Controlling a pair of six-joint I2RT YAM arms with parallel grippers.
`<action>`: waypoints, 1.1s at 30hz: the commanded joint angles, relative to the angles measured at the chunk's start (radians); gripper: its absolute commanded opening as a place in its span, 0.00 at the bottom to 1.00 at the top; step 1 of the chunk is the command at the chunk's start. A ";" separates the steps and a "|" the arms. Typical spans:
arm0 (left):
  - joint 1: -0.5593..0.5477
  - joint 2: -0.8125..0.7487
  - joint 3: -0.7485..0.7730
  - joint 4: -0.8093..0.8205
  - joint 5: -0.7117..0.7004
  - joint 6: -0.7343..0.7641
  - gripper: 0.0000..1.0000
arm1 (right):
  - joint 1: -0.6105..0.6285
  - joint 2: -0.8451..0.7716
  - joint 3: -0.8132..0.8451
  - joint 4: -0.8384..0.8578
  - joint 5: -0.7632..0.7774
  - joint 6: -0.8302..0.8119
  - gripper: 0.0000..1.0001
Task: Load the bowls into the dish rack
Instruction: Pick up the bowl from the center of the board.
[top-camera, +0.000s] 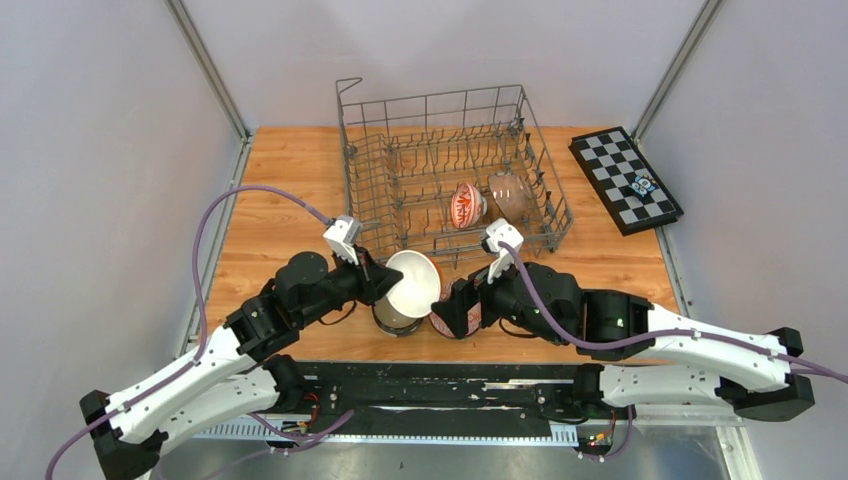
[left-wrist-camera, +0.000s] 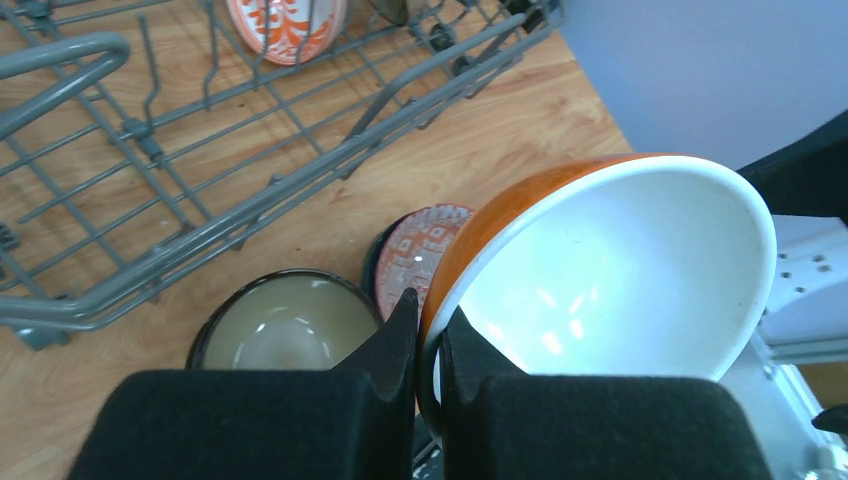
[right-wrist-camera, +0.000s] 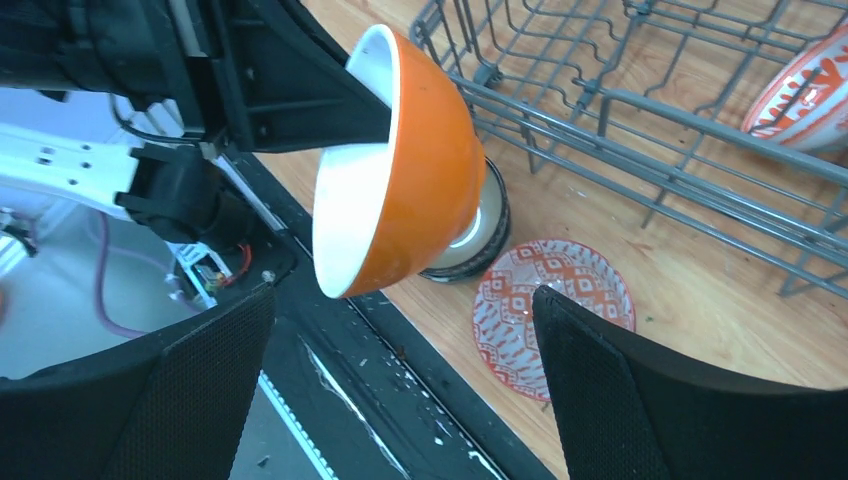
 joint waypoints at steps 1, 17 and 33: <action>0.046 -0.034 -0.029 0.173 0.153 -0.042 0.00 | -0.016 -0.046 -0.038 0.125 -0.091 0.020 1.00; 0.121 -0.094 -0.115 0.393 0.293 -0.164 0.00 | -0.018 -0.010 -0.038 0.278 -0.149 0.093 0.99; 0.128 -0.122 -0.121 0.398 0.286 -0.166 0.00 | -0.018 0.010 -0.046 0.372 -0.200 0.085 0.91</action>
